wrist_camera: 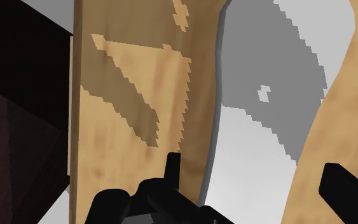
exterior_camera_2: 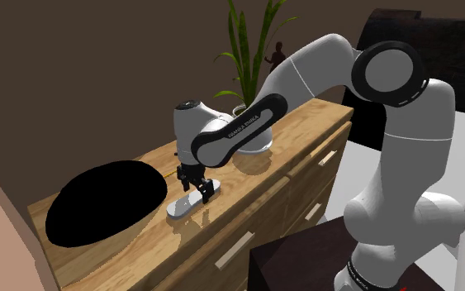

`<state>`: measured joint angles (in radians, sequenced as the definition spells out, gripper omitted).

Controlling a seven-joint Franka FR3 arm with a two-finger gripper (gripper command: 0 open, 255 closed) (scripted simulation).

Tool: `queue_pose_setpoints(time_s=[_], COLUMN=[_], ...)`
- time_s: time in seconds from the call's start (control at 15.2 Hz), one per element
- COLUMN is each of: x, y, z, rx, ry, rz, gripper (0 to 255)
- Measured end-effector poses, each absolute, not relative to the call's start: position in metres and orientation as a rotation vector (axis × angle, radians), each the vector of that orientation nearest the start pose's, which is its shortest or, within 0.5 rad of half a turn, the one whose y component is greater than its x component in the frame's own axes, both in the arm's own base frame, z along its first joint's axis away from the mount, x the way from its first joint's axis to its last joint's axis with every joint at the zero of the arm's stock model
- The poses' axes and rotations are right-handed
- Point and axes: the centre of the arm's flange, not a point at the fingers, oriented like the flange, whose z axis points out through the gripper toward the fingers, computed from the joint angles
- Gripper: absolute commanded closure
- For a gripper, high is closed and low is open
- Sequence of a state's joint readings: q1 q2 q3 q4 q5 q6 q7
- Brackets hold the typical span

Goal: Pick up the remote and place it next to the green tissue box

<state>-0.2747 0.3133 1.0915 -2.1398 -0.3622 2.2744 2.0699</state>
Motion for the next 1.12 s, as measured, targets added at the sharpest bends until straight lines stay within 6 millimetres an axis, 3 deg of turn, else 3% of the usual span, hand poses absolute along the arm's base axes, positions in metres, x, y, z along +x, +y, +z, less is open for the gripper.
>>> queue_pose_setpoints(time_s=[0.66, 1.12], x=[0.398, 0.398], y=[0.393, 0.394], z=[0.334, 0.366], rx=[-2.710, -2.710], ry=[1.550, 1.550], rz=[-0.002, -0.003], gripper=[255, 255])
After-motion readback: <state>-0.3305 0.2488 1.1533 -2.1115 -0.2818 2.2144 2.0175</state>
